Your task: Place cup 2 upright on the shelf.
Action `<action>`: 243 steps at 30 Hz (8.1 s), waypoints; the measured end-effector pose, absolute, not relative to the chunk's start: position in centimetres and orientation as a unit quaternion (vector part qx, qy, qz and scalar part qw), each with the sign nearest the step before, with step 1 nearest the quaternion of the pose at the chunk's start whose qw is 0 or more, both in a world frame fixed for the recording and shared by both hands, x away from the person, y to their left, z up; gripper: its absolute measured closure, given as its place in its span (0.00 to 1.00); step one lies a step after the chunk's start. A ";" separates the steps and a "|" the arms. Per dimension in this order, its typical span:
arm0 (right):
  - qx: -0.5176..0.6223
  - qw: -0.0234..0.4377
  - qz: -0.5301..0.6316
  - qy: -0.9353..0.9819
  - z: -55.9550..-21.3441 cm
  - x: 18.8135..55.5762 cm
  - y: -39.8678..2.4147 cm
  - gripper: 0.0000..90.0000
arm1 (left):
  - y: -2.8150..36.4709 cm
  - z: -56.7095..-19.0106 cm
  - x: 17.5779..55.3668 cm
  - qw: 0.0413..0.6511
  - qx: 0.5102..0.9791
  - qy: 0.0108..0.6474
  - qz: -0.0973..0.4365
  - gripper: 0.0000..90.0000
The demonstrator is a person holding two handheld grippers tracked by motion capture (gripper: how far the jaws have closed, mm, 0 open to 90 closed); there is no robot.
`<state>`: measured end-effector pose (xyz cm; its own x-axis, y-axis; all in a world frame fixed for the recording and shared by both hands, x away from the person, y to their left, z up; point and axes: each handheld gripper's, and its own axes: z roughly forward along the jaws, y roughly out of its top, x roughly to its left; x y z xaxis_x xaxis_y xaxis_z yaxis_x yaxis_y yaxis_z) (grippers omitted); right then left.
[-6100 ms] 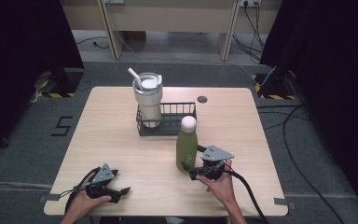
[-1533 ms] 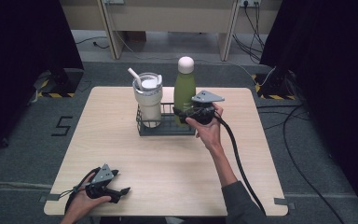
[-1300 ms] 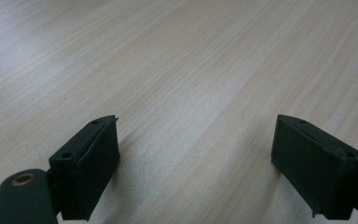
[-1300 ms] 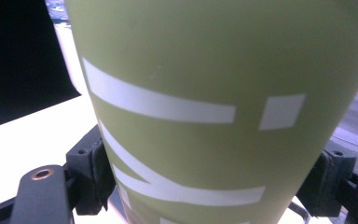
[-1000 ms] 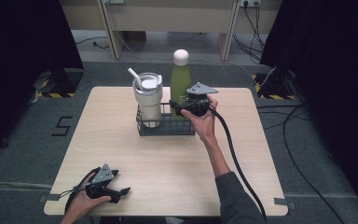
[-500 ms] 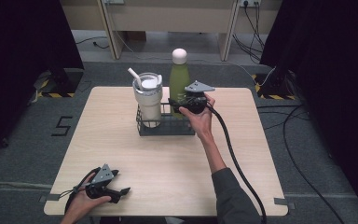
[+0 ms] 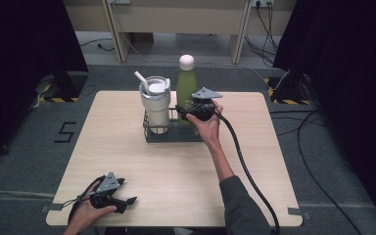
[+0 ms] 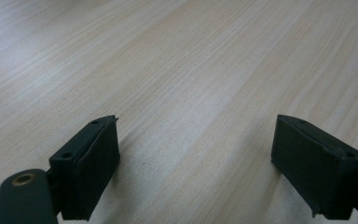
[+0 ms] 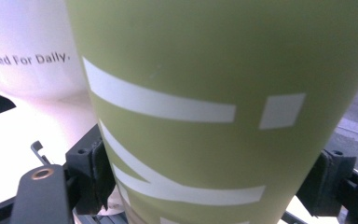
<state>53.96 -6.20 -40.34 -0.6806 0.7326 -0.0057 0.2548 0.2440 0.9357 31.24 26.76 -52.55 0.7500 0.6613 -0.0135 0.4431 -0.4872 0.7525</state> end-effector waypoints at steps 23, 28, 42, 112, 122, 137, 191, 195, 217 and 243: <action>0.339 0.232 0.516 0.752 -42.9 54.3 -6.7 0.23 | 26.8 -52.6 31.2 0.389 0.851 0.324 0.141 0.16; 0.346 0.230 0.516 0.749 -43.4 54.3 -6.7 0.23 | 26.8 -52.6 31.2 0.389 0.851 0.324 0.141 0.16; 0.342 0.234 0.511 0.753 -44.3 54.2 -6.8 0.23 | 26.8 -52.6 31.2 0.389 0.851 0.324 0.141 0.16; 0.323 0.252 0.526 0.745 -42.1 47.6 -11.5 0.17 | 26.8 -52.6 31.2 0.389 0.852 0.322 0.141 0.16; 0.323 0.249 0.526 0.747 -42.4 46.2 -12.2 0.17 | 26.8 -52.6 31.2 0.389 0.852 0.322 0.141 0.16; 0.323 0.245 0.529 0.745 -43.1 44.2 -12.5 0.17 | 26.8 -52.6 31.2 0.389 0.852 0.322 0.140 0.16; 0.330 0.224 0.492 0.774 -46.8 39.5 -15.4 0.18 | 26.8 -52.5 31.2 0.388 0.853 0.321 0.140 0.16; 0.327 0.223 0.493 0.775 -46.8 39.1 -15.4 0.18 | 26.8 -52.5 31.2 0.388 0.853 0.321 0.140 0.16; 0.320 0.215 0.498 0.777 -47.1 36.7 -15.8 0.17 | 26.8 -52.6 31.1 0.389 0.852 0.321 0.141 0.16; 0.341 0.196 0.468 0.791 -49.7 34.6 -16.9 0.17 | 26.9 -52.6 31.1 0.389 0.852 0.322 0.141 0.16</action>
